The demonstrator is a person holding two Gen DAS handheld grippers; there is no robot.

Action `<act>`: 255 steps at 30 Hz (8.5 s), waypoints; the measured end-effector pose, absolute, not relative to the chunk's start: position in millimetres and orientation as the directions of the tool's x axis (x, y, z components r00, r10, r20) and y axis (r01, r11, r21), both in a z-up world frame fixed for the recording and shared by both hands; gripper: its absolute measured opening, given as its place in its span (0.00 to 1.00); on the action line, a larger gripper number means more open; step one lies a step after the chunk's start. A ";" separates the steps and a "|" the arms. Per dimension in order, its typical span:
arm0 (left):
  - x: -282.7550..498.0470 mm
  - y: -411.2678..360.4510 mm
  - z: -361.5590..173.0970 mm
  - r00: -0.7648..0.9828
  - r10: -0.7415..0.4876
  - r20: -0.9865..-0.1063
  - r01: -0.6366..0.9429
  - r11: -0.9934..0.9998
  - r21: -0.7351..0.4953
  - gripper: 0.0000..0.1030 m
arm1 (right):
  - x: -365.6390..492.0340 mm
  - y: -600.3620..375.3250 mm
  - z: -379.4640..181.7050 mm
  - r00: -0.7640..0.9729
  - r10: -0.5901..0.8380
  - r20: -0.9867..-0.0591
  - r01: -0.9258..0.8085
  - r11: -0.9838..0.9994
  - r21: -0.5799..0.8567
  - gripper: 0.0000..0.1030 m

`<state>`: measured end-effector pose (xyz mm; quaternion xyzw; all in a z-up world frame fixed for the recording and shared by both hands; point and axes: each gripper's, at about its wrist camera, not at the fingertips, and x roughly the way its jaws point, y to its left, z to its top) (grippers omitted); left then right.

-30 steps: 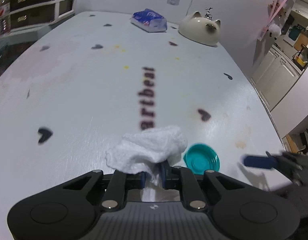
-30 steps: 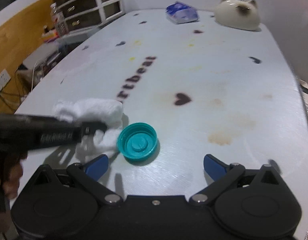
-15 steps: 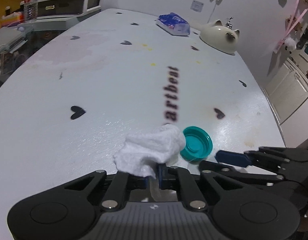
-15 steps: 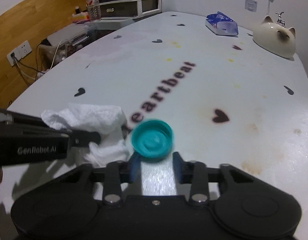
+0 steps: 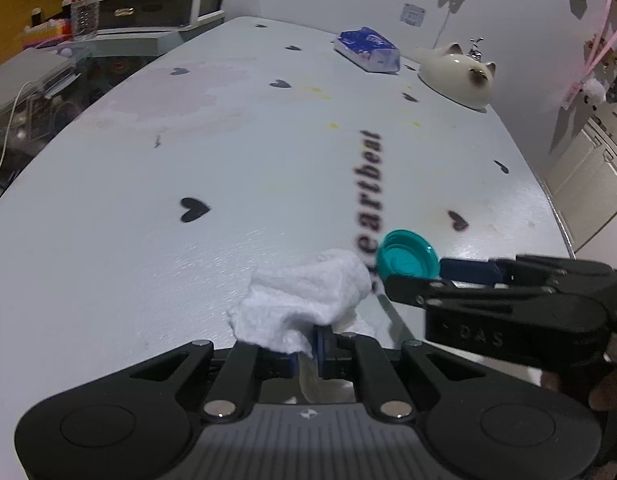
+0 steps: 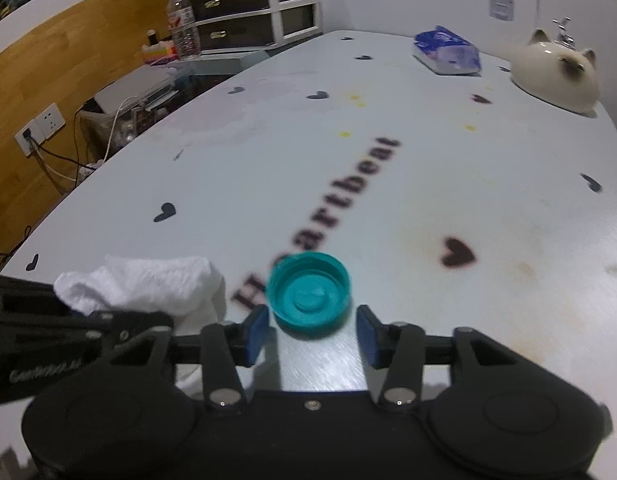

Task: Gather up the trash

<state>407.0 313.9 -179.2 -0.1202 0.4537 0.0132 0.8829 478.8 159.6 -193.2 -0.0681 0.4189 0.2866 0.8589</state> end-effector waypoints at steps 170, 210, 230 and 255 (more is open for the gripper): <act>339.6 -202.7 -229.1 0.359 -0.195 -0.913 0.157 0.977 -0.147 1.00 | 347.5 -435.9 -237.1 0.478 0.228 -0.848 -0.001 0.966 0.259 1.00; 128.8 -54.5 -39.1 0.646 -0.069 -0.760 0.052 0.998 -0.047 1.00 | 117.6 -319.0 -49.5 0.682 0.110 -0.723 -0.025 0.992 0.127 1.00; 91.7 -55.2 -28.6 0.671 -0.053 -0.740 0.038 0.999 -0.037 1.00 | 80.5 -317.2 -39.0 0.705 0.097 -0.703 -0.022 0.993 0.116 1.00; 77.9 -51.9 -18.7 0.700 -0.034 -0.713 0.029 0.999 -0.019 1.00 | 67.7 -313.0 -32.2 0.726 0.103 -0.680 -0.031 0.993 0.118 1.00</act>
